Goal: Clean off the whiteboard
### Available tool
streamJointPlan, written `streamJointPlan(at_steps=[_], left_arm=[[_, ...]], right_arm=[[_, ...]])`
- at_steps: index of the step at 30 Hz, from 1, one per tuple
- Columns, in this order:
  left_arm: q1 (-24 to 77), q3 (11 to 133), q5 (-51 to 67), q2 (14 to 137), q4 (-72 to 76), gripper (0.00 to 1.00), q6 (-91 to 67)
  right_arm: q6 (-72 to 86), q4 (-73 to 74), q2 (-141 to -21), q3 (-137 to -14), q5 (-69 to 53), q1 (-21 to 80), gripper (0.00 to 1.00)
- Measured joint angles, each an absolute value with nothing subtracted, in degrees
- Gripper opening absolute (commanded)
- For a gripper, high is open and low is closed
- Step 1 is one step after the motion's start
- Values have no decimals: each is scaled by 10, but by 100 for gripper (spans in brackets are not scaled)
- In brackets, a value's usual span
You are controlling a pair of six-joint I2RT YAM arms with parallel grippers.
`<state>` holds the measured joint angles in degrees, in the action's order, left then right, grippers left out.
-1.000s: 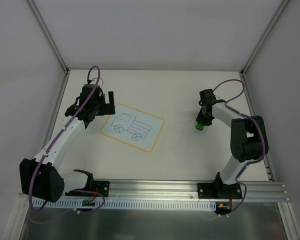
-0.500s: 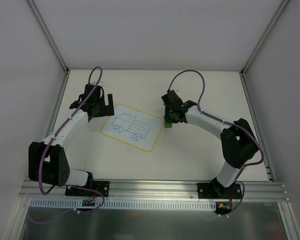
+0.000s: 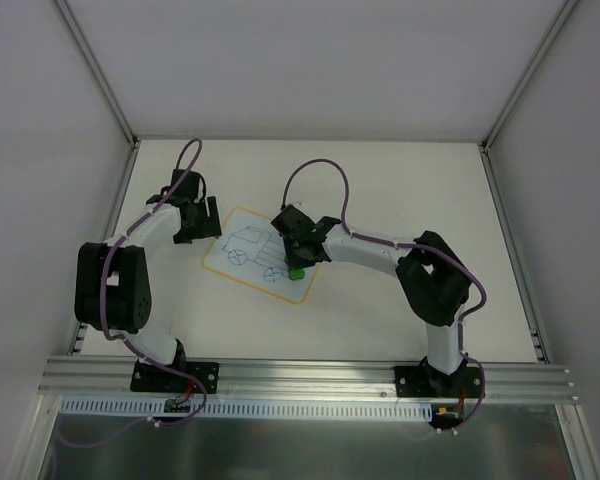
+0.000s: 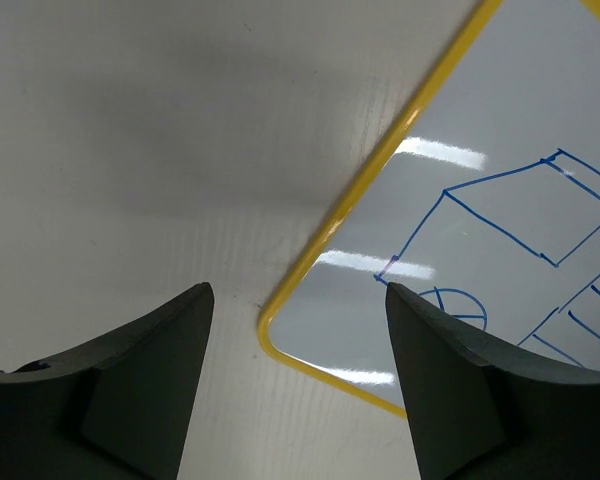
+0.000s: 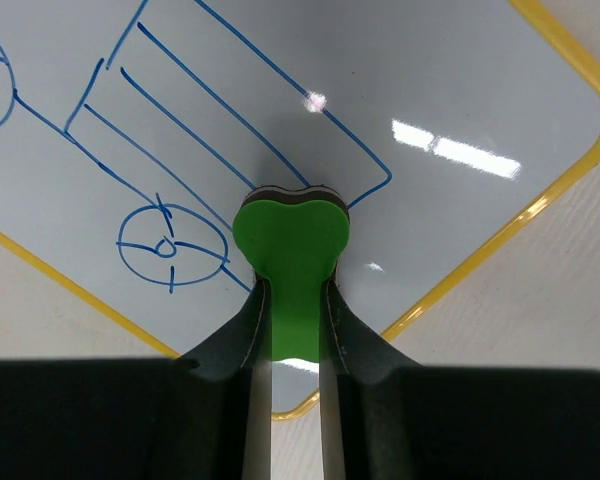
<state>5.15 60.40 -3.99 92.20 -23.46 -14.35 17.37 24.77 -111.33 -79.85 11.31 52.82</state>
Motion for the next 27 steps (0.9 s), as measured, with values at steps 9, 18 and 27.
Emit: streamJointPlan(at_steps=[9,18,27], left_arm=[[51,604,-39,956,-235,48,-144],[51,614,-21,1002,-243,37,-147],[84,623,-1,1010,-248,6,-164]], right_arm=[[185,249,-1122,-799,112,529,1],[199,243,-1117,-780,135,527,1],[205,243,-1081,-733,149,494,1]])
